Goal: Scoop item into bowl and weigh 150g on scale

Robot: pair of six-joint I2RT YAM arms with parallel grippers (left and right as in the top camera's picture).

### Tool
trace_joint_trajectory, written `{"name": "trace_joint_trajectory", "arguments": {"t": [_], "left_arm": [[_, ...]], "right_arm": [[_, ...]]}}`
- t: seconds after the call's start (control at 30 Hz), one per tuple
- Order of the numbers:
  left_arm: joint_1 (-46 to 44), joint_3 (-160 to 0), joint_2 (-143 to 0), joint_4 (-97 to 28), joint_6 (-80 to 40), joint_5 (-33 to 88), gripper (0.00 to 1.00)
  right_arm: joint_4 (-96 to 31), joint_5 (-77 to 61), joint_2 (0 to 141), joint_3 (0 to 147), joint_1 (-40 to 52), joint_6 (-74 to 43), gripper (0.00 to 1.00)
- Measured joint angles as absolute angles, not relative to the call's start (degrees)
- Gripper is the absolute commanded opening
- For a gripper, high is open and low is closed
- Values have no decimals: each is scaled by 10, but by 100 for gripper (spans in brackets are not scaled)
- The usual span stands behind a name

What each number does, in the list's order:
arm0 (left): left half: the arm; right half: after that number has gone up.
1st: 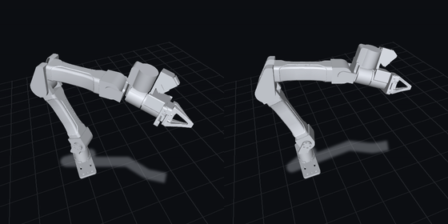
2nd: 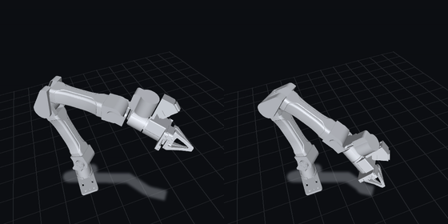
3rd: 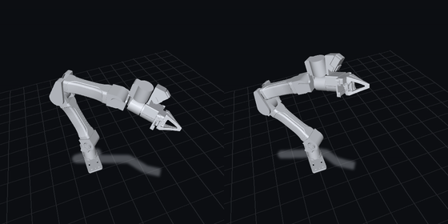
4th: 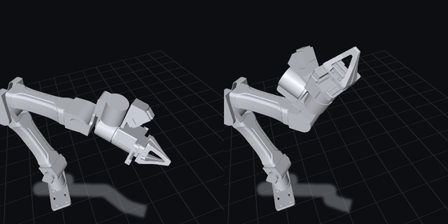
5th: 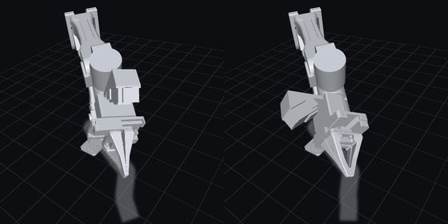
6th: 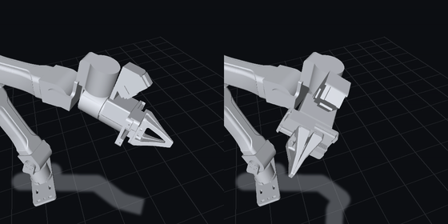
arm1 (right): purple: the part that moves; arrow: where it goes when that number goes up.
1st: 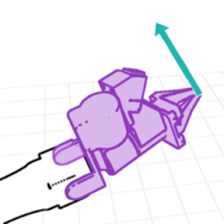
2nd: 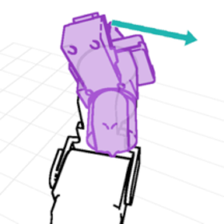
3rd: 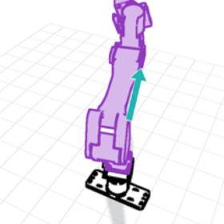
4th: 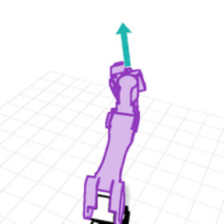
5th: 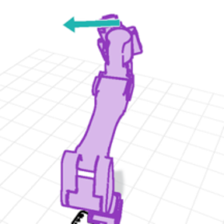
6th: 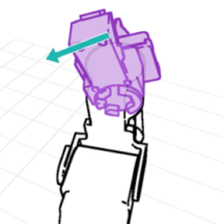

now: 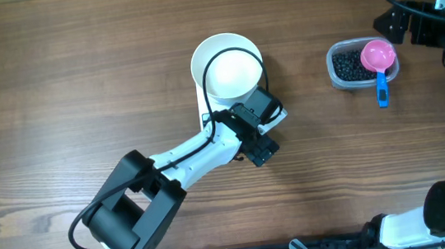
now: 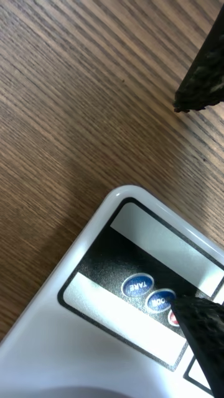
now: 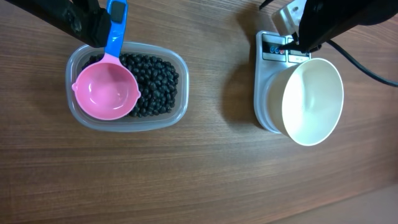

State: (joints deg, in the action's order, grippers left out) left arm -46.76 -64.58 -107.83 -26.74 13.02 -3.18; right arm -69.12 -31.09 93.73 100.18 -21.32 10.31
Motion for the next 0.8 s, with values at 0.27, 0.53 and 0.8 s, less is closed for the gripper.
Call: {"name": "trace_joint_trajectory", "arguments": {"t": [0.27, 0.53, 0.8], "left_arm": [[-468, -651, -1084, -270, 130, -33, 100], [-467, -654, -1087, -271, 128, -33, 100], [-464, -657, -1091, -254, 128, -31, 100]], "right_arm": [[-691, -311, 937, 1002, -213, 103, 100], [-691, -311, 937, 1002, -213, 103, 100], [-691, -311, 937, 1002, -213, 103, 100]]}}
